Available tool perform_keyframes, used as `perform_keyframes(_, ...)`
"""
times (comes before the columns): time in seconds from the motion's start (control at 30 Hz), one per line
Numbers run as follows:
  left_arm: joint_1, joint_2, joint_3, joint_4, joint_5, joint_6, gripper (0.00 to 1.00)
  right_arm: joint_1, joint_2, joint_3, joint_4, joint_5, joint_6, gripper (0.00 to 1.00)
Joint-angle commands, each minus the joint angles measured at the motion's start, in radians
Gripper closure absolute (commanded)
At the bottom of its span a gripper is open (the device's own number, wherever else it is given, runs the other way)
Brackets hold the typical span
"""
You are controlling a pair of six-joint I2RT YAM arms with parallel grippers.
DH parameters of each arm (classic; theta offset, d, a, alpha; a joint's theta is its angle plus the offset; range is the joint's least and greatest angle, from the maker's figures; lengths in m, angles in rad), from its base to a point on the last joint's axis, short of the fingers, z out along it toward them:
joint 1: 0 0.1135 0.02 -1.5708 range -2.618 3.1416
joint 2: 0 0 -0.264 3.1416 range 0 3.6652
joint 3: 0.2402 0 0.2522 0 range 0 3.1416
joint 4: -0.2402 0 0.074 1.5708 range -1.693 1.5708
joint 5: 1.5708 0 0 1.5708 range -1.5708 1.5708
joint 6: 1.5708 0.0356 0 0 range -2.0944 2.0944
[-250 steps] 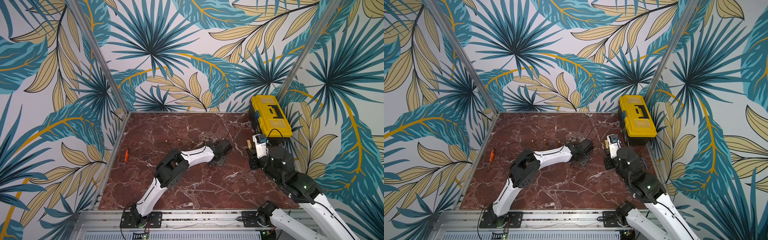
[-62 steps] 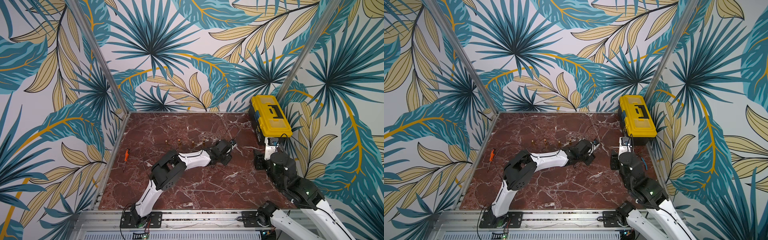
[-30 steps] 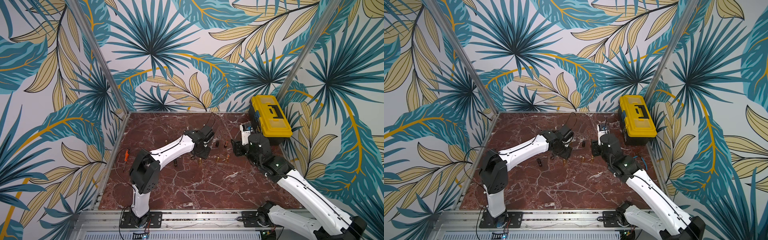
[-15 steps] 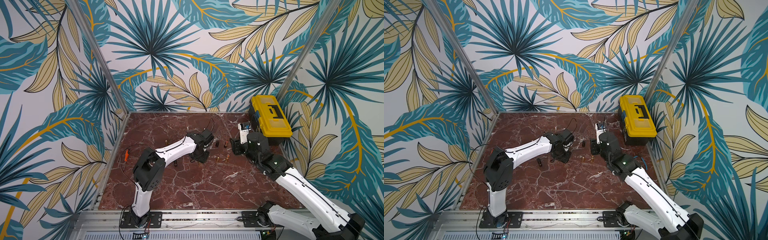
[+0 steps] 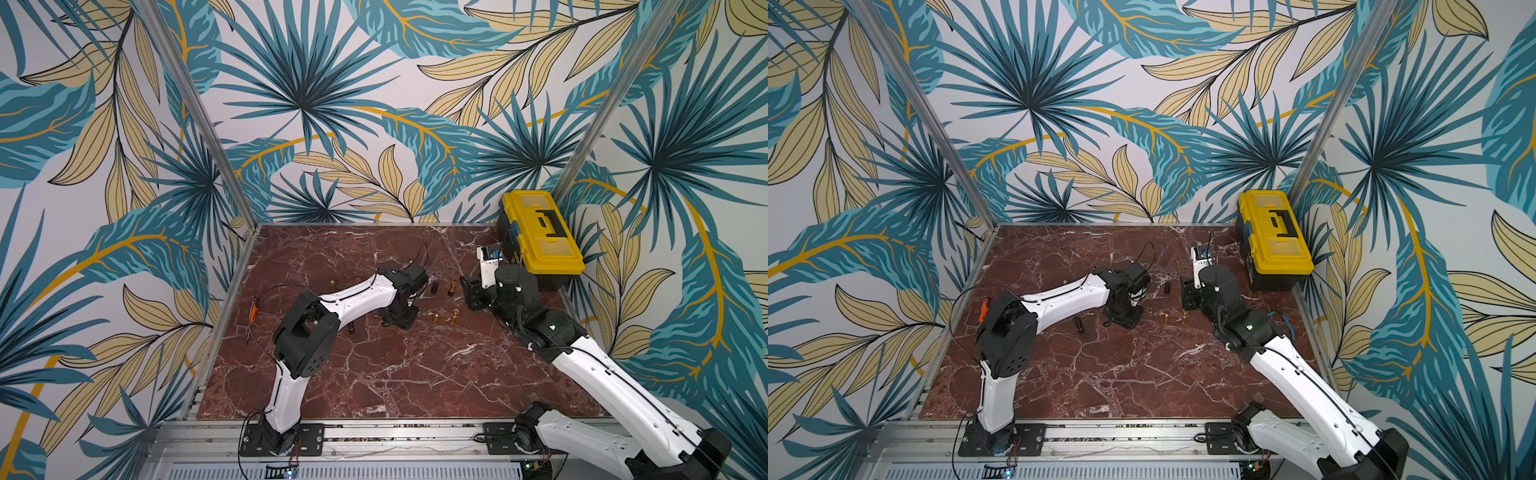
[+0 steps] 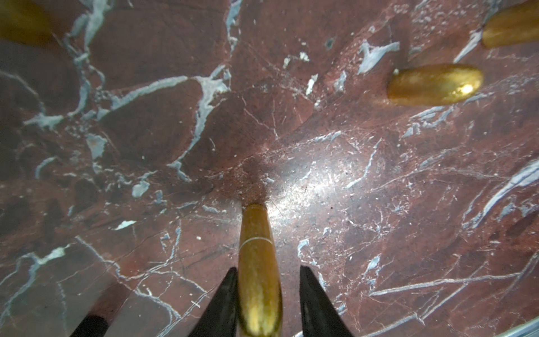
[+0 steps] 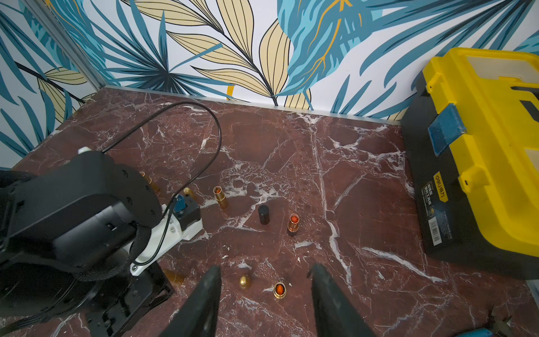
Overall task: Open the lipstick cap
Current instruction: Pick up the lipstick at the center of the board.
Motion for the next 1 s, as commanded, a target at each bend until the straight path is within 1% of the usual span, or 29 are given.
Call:
perform_keyframes(0.0,0.006,0.007,0.029,-0.005,-0.008,-0.001,0.64,0.002,-0.017,-0.027,0.008,0.005,-0.006,0.49)
perform_keyframes(0.67,0.008,0.027,0.055,-0.006,-0.047,0.002,0.65,0.001,-0.031,-0.048,0.006,0.006,-0.001,0.49)
perform_keyframes(0.8,0.008,0.025,0.06,-0.006,-0.055,0.004,0.68,0.0,-0.034,-0.051,0.008,0.007,0.001,0.5)
perform_keyframes(0.97,0.008,0.031,0.06,-0.007,-0.041,0.005,0.69,0.001,-0.034,-0.053,0.01,0.006,0.0,0.5)
